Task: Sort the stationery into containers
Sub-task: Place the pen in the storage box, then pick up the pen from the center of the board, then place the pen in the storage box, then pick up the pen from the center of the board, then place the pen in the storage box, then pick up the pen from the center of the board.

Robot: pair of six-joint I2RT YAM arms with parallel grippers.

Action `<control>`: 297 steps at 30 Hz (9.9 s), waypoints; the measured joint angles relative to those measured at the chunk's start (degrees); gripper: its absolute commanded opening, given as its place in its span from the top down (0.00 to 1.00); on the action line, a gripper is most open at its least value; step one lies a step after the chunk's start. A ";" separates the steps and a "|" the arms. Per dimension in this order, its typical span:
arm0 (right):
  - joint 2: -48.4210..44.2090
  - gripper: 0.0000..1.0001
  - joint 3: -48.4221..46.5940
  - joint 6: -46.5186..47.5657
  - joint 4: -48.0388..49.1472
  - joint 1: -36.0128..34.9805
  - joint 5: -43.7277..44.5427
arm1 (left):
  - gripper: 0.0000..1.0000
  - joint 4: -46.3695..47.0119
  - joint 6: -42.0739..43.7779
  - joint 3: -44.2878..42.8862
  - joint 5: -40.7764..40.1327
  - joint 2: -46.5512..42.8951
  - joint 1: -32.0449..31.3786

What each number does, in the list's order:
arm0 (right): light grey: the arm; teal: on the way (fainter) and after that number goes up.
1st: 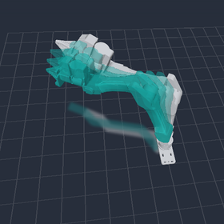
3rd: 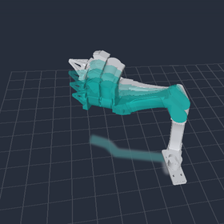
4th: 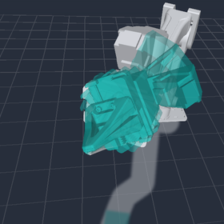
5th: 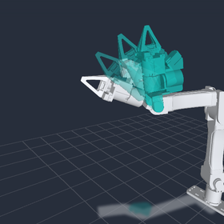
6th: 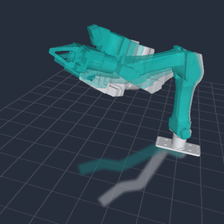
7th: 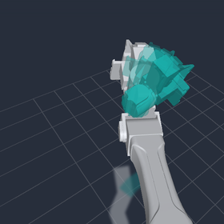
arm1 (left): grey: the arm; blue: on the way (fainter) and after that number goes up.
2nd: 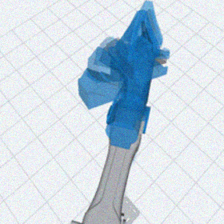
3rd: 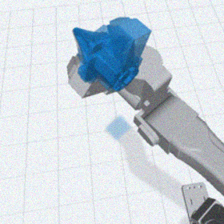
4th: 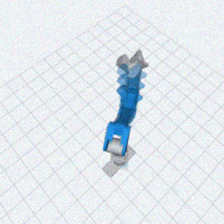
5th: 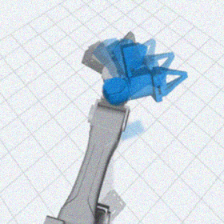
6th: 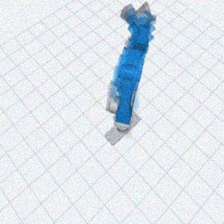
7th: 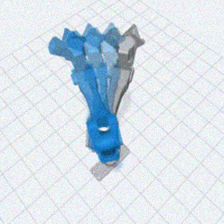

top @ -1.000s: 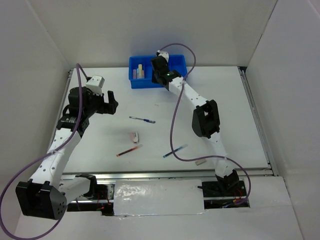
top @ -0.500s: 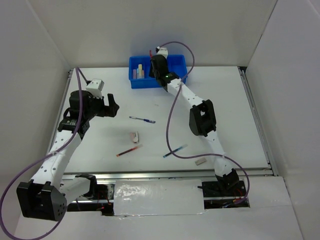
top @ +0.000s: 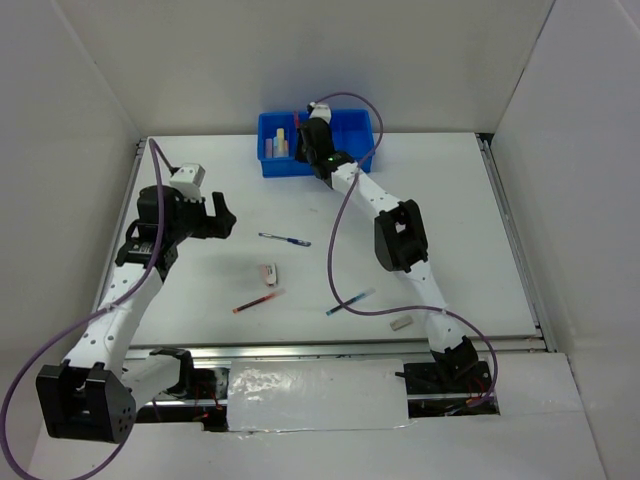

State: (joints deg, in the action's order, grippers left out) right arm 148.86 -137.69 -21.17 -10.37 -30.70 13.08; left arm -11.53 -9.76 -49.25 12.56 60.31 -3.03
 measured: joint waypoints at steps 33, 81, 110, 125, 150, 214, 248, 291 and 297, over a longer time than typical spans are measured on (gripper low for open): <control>-60.83 0.19 51.39 4.76 -12.41 23.52 -32.63 | 0.49 -17.27 57.77 -26.62 24.57 42.53 -5.97; -62.99 0.24 56.61 3.89 -19.54 29.42 -41.29 | 0.95 -29.07 86.77 -40.00 28.83 62.62 -6.16; -63.23 0.28 57.90 7.52 -23.06 33.55 -43.95 | 1.00 3.02 1.62 -72.02 -15.13 65.40 -19.28; -63.25 0.29 60.92 8.44 -24.17 37.24 -44.87 | 1.00 12.72 -6.99 -76.59 -29.90 80.96 -18.60; -63.25 0.29 62.18 8.87 -25.42 38.99 -47.15 | 0.47 16.28 -8.83 -78.27 -28.65 86.05 -18.23; -79.23 0.31 71.67 16.83 -29.99 27.10 -38.75 | 0.90 -14.56 42.80 11.45 3.89 17.90 -19.37; -71.71 0.32 73.57 17.25 -28.61 30.14 -42.60 | 1.00 6.51 -4.15 -81.22 -13.90 67.78 -19.87; -77.79 0.33 73.11 15.13 -28.04 34.51 -46.49 | 0.56 9.66 -3.72 -27.45 -13.86 22.93 -27.19; -81.02 0.33 75.30 14.58 -27.87 35.30 -46.31 | 0.52 9.38 -6.95 -2.32 -7.56 12.11 -36.00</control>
State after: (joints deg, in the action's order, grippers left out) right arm 67.83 -62.39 -6.59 -38.24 4.60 -33.23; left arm -2.15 -16.71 -51.57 4.99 72.42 -39.03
